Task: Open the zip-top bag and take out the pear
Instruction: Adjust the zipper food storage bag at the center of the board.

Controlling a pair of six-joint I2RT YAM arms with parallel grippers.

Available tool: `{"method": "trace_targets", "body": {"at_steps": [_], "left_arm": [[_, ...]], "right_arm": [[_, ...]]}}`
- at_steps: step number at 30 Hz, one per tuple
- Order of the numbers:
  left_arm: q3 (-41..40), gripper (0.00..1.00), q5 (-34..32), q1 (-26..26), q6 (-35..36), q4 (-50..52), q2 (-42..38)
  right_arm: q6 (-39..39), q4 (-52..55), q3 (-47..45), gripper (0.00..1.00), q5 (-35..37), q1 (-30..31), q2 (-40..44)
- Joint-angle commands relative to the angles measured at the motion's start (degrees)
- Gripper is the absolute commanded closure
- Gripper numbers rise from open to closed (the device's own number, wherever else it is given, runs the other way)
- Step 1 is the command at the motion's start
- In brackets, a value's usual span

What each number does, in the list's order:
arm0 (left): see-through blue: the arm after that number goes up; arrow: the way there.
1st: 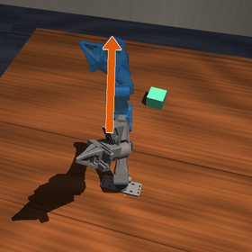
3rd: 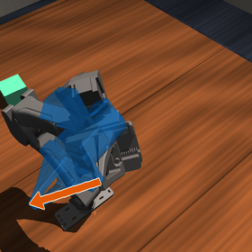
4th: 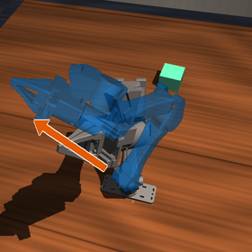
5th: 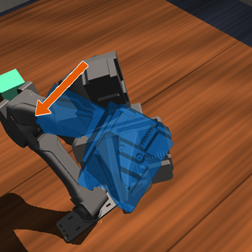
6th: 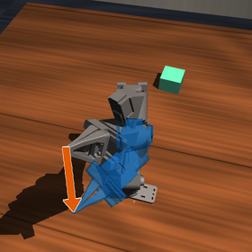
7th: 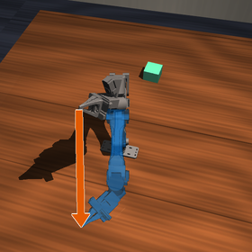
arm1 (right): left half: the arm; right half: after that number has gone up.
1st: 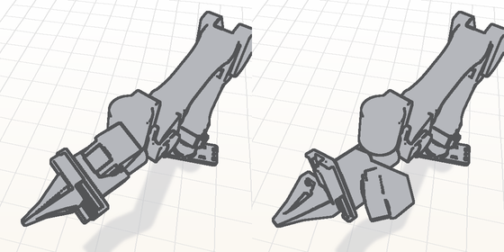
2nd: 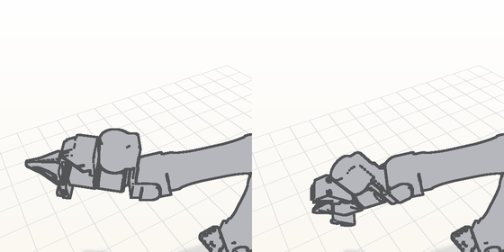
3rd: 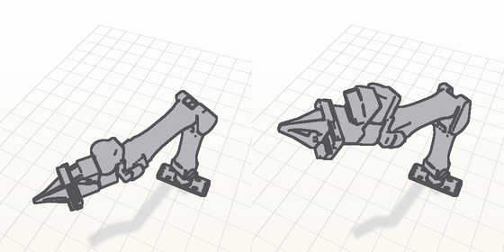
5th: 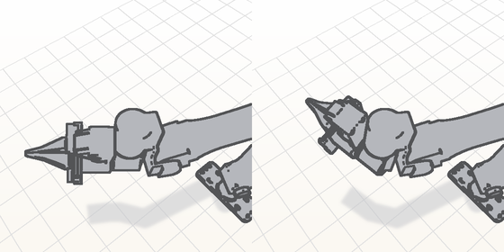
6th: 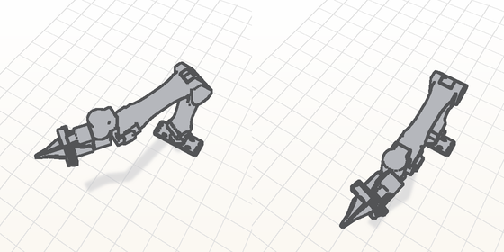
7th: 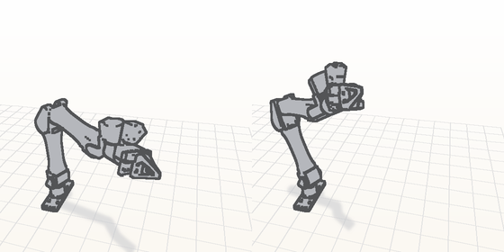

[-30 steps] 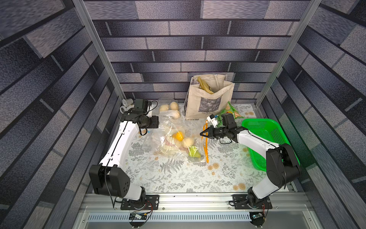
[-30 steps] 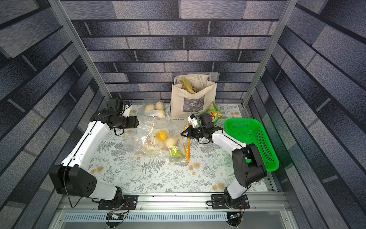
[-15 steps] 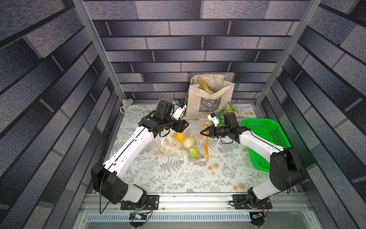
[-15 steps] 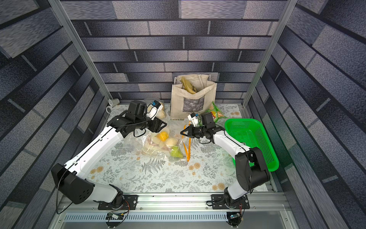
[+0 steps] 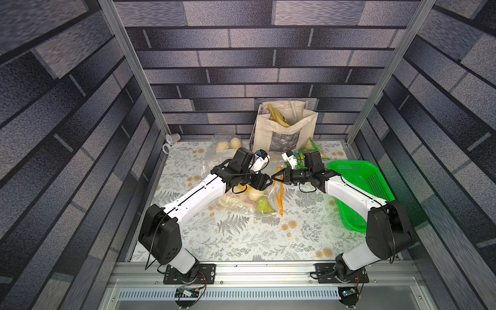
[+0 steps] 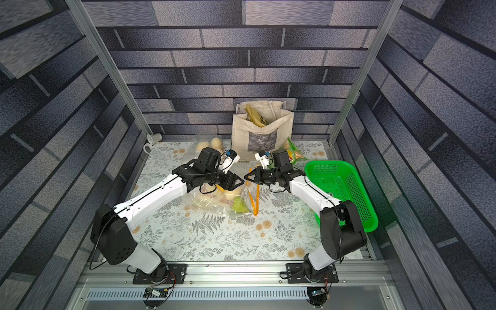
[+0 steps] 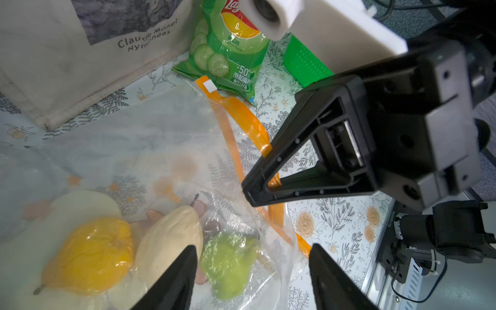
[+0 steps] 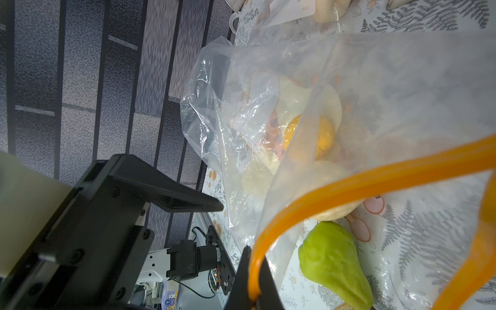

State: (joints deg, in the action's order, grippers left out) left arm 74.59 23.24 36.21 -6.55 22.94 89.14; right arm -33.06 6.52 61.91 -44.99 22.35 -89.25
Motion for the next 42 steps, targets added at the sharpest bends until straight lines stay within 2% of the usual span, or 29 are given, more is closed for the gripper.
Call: {"method": "trace_targets", "body": {"at_steps": [1,4,6,12,15,20,21,23,24,25,26,27,29,32,36,42], "left_arm": [[-2.5,0.33,2.5,0.8,-4.8,-5.0,-0.5],[-2.5,0.33,2.2,2.1,-5.7,-5.0,0.4],[-2.7,0.36,0.4,2.6,-6.8,-5.1,1.1],[-2.7,0.43,0.2,3.4,-8.2,-5.9,3.0],[-1.3,0.49,-3.0,4.0,-7.7,-3.9,4.4],[-0.7,0.65,-4.7,4.3,-7.7,-2.9,5.7],[-0.8,0.70,-4.5,4.4,-7.7,-3.4,5.5],[-1.0,0.87,-4.6,4.4,-7.4,-3.5,5.2],[-1.0,0.94,-4.7,4.5,-7.4,-3.5,5.0],[-1.2,1.00,-4.6,4.4,-7.2,-3.6,4.7],[-1.4,1.00,-4.6,4.4,-7.2,-3.8,4.4],[-1.7,1.00,-4.6,4.3,-7.3,-4.0,4.2],[-2.4,1.00,-4.4,4.0,-7.7,-4.1,3.8],[-3.1,1.00,-4.3,3.5,-8.3,-4.7,3.7],[-3.5,1.00,-3.8,3.1,-9.1,-5.4,3.7],[-3.4,1.00,-2.2,3.1,-9.0,-4.7,3.3]], "right_arm": [[-0.4,1.9,2.4,0.99,0.8,-0.4,-1.0],[-0.9,2.4,3.1,0.99,1.1,-0.3,-1.3],[-1.4,2.3,3.3,0.99,1.2,-0.3,-1.1],[-2.3,1.9,3.2,0.99,1.3,-0.3,-1.1],[-2.9,1.0,2.6,0.99,1.1,-0.3,-0.8],[-3.4,0.4,1.9,0.99,0.9,-0.4,0.0],[-3.3,0.5,1.8,0.99,0.9,-0.3,0.0],[-3.3,0.6,1.6,0.98,0.9,-0.3,0.2],[-3.2,0.7,1.6,0.92,0.9,-0.3,0.2],[-3.0,1.1,1.7,0.80,1.1,-0.3,0.2],[-2.7,1.8,1.9,0.65,1.5,-0.3,0.2],[-1.9,2.9,2.2,0.54,1.9,-0.3,0.3],[1.0,7.1,3.4,0.42,3.7,-0.4,1.0],[5.3,13.0,4.4,0.38,5.5,-1.4,3.3],[9.4,19.4,3.3,0.38,5.1,-4.5,7.6],[15.5,27.8,0.6,0.34,10.7,-5.7,11.4]]}}
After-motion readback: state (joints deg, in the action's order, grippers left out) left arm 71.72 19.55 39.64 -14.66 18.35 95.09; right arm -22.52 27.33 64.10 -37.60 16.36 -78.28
